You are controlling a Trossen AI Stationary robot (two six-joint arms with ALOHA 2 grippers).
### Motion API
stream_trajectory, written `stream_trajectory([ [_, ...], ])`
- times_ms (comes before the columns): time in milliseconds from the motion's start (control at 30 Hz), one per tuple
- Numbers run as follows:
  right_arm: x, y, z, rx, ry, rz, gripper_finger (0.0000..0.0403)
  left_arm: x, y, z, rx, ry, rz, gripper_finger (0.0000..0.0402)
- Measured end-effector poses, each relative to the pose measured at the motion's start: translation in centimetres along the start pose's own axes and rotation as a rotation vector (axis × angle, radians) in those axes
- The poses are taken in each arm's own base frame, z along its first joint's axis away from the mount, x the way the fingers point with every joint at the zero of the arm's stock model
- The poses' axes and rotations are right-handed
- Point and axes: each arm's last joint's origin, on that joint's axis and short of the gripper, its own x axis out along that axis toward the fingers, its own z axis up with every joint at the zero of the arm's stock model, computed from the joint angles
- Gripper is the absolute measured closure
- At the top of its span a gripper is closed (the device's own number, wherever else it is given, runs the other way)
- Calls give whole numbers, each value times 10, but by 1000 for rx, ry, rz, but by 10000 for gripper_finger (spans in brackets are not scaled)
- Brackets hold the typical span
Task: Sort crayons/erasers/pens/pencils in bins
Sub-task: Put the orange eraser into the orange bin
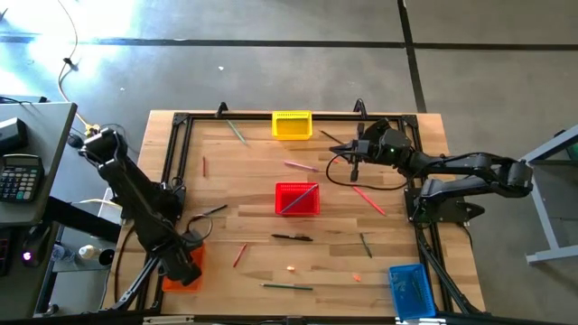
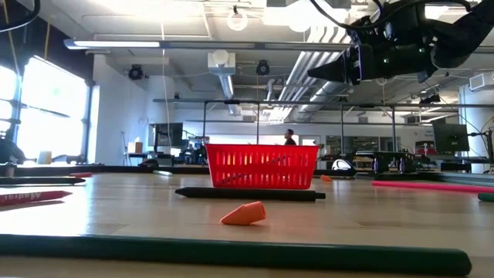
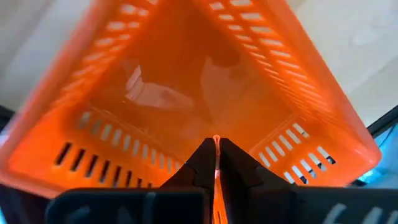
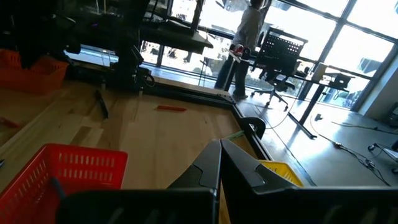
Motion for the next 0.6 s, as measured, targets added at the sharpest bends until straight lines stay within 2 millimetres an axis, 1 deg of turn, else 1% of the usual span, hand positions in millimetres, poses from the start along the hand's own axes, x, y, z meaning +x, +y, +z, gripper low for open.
stream_trajectory([
  [267,0,0,0,-3,2,0,403,15,-5,1,36,37,46,401],
  [400,0,0,0,-3,4,1,403,19,-6,1,39,35,55,401],
  [600,0,0,0,-3,4,1,403,19,-6,1,36,62,56,378],
])
